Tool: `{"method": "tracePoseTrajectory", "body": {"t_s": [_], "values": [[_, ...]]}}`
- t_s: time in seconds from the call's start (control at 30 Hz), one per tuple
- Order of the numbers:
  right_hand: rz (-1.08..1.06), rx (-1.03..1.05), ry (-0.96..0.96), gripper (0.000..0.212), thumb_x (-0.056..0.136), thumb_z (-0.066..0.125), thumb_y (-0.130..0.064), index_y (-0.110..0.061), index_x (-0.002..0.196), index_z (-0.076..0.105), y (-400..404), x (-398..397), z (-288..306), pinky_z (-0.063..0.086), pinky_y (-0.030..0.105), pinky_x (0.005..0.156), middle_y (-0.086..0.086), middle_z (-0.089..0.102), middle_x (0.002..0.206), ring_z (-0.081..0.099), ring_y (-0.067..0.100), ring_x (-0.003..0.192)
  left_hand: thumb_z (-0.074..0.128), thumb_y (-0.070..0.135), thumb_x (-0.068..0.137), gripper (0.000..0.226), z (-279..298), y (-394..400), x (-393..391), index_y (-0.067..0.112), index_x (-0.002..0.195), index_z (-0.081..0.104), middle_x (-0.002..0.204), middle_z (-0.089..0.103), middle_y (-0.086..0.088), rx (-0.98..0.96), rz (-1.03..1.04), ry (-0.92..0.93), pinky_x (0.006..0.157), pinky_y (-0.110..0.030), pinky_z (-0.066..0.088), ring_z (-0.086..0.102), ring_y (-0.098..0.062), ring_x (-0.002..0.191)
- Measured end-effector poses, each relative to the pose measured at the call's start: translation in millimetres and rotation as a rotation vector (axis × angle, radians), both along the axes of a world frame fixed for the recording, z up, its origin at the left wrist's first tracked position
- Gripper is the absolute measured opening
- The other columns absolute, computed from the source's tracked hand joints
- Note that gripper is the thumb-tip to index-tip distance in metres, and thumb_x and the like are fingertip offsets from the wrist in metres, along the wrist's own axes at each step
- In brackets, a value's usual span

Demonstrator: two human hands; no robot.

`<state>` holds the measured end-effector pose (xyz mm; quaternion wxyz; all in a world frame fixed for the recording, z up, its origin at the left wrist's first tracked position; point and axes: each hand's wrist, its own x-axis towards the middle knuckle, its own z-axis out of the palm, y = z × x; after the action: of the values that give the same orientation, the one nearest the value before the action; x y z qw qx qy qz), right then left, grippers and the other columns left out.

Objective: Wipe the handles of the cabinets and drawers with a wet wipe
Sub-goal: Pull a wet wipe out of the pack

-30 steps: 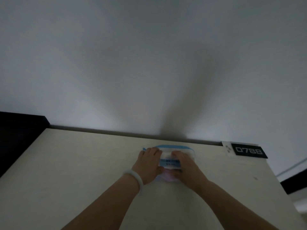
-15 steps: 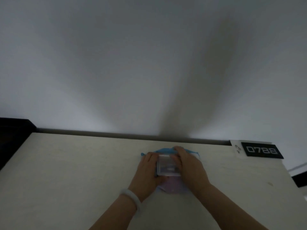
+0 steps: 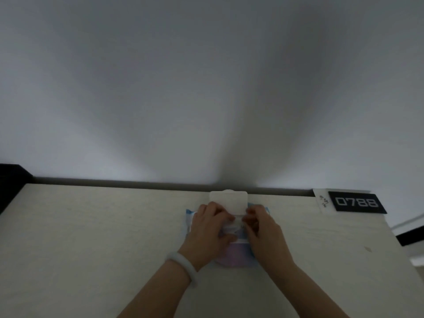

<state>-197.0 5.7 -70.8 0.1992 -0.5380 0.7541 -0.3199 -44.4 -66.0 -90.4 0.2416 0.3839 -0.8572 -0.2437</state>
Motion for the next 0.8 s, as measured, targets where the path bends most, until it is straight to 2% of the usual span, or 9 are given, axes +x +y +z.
{"method": "tracePoseTrajectory", "body": {"t_s": [0.1,0.17,0.27,0.33,0.43,0.5,0.57,0.7,0.8], "values": [[0.021,-0.008,0.179,0.019,0.075,0.069,0.003,-0.01,0.087,0.064,5.5,3.3,-11.4,0.037,0.021,0.074,0.004,0.054,0.093,0.053,0.023,0.09,0.057,0.057,0.062,0.053,-4.2,-2.0,-1.0,0.025,0.104,0.069,0.104,0.051,0.005,0.027,0.024,0.01,0.082,-0.024,0.029,0.033,-0.006,0.093],[-0.007,0.008,0.178,0.015,0.072,0.072,0.003,-0.009,0.078,0.066,4.2,3.6,-13.1,0.032,0.015,0.072,0.004,0.05,0.09,0.052,0.024,0.089,0.057,0.059,0.064,0.053,-4.4,-1.1,-0.2,0.025,0.103,0.067,0.105,0.05,0.005,0.045,0.033,0.029,0.082,-0.023,0.029,0.032,-0.006,0.094],[-0.009,0.072,0.1,0.013,0.073,0.074,-0.004,-0.016,0.078,0.07,-3.3,6.5,-6.4,0.033,0.017,0.076,-0.003,0.046,0.089,0.051,0.019,0.09,0.063,0.058,0.067,0.046,-3.3,-0.2,-0.2,0.025,0.098,0.063,0.102,0.05,0.006,0.039,0.042,0.048,0.078,-0.025,0.031,0.035,-0.008,0.09],[0.007,0.08,0.011,0.021,0.075,0.072,-0.003,-0.024,0.076,0.067,-5.9,9.8,0.2,0.036,0.013,0.074,-0.004,0.048,0.089,0.052,0.011,0.083,0.068,0.053,0.068,0.04,-2.8,-0.3,1.2,0.024,0.093,0.057,0.098,0.049,0.007,0.069,0.05,0.075,0.076,-0.025,0.035,0.038,-0.009,0.088],[0.01,0.078,-0.015,0.027,0.078,0.071,-0.003,-0.027,0.079,0.059,-4.3,11.9,2.5,0.035,0.003,0.069,-0.006,0.05,0.091,0.049,0.002,0.077,0.068,0.03,0.075,0.024,-1.6,1.7,5.8,0.022,0.092,0.053,0.098,0.049,0.008,0.144,0.062,0.14,0.083,-0.024,0.038,0.043,-0.011,0.092],[0.018,0.055,0.025,0.024,0.076,0.073,-0.004,-0.023,0.081,0.06,-2.5,13.3,-0.8,0.039,0.009,0.073,-0.008,0.048,0.087,0.051,0.01,0.078,0.061,0.015,0.079,0.016,-1.9,3.8,9.6,0.017,0.094,0.057,0.099,0.05,0.008,0.174,0.077,0.192,0.085,-0.016,0.036,0.045,-0.007,0.096],[0.02,0.039,0.056,0.02,0.072,0.077,-0.009,-0.02,0.083,0.063,-3.8,15.5,-3.5,0.047,0.025,0.078,-0.008,0.048,0.085,0.054,0.017,0.082,0.059,0.007,0.081,0.019,-1.9,6.2,12.1,0.017,0.098,0.058,0.1,0.051,0.008,0.187,0.089,0.207,0.085,-0.008,0.034,0.046,-0.002,0.098],[-0.008,0.074,0.061,0.02,0.073,0.08,-0.021,-0.022,0.085,0.063,-9.2,21.0,0.9,0.047,0.031,0.085,-0.007,0.05,0.087,0.054,0.015,0.086,0.065,0.014,0.081,0.027,-5.5,9.2,13.2,0.02,0.106,0.055,0.106,0.049,0.009,0.173,0.063,0.208,0.089,-0.009,0.035,0.047,-0.006,0.102],[-0.024,0.041,0.068,0.023,0.07,0.08,-0.019,-0.023,0.089,0.066,-9.5,24.2,4.0,0.046,0.033,0.084,-0.008,0.05,0.085,0.055,0.016,0.085,0.068,0.025,0.081,0.028,-8.2,9.2,12.5,0.021,0.105,0.055,0.105,0.049,0.01,0.144,0.05,0.222,0.088,-0.01,0.036,0.047,-0.005,0.1]]}}
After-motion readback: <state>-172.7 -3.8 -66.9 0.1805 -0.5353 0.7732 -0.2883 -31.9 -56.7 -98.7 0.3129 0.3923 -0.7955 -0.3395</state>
